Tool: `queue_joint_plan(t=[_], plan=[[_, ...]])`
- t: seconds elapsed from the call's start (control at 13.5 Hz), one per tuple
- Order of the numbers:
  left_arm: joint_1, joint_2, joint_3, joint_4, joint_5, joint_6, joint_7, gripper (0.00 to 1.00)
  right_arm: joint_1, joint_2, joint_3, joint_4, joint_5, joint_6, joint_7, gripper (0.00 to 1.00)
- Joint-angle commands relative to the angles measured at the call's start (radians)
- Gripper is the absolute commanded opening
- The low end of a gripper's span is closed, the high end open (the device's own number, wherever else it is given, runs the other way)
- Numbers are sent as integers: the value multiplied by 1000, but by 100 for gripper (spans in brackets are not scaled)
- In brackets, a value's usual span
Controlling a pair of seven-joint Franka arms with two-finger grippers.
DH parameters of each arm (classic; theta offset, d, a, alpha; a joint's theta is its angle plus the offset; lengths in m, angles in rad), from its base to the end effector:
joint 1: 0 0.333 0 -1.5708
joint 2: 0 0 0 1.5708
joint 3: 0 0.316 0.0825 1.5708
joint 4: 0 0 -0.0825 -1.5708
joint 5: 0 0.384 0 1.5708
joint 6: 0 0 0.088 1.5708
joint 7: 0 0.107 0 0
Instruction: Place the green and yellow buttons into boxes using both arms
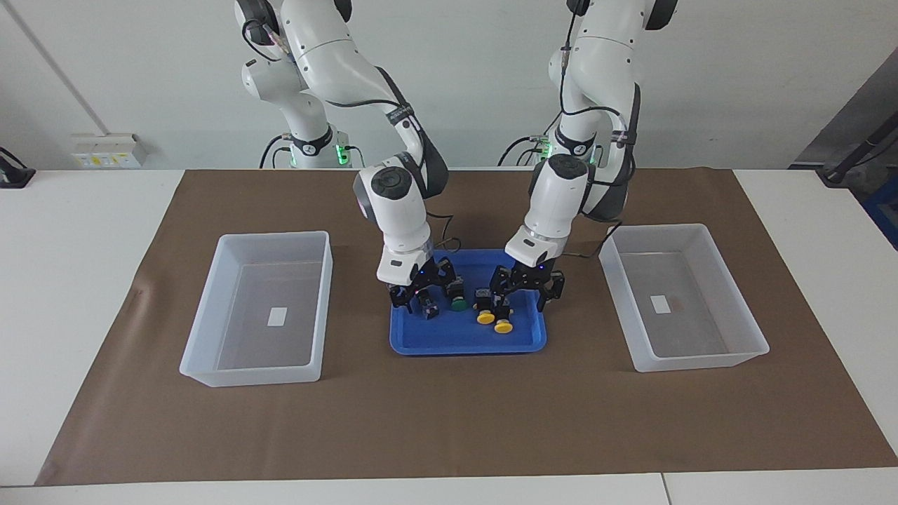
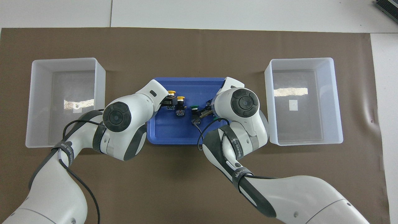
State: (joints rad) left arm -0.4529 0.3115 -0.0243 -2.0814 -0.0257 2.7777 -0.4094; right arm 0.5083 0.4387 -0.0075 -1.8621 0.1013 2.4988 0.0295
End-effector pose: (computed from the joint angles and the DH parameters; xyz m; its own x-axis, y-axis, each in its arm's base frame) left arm 0.5506 -0.2827 0.3172 0.9425 -0.0106 0.3341 -0.0721 -0.9824 0.1722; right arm 0.5768 0.3154 0.3018 0.9079 0.3727 0.1917 0.3927 -0.9164 -0.0779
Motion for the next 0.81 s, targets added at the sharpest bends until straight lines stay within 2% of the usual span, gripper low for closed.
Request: queue_joint_plan(t=[0.0,0.15,0.37,0.52,0.74], plan=[[-12,11,11,17,-11,23,-46,91,-7,-6,6,-11,28,15,-31,0],[-15,27,11,17,-13,52,-51,91,-8,-15,6,-5,29,-7,-8,0],[-23,58,11,18,-13,95,-71,90,-23,-84,4,38,29,-153,13,0],[-24,64,11,17,-13,95,-71,86,-46,-164,-6,63,29,-242,16,0],[-29,63,11,6,-13,92,-69,74,-154,-251,-8,64,21,-325,9,0]])
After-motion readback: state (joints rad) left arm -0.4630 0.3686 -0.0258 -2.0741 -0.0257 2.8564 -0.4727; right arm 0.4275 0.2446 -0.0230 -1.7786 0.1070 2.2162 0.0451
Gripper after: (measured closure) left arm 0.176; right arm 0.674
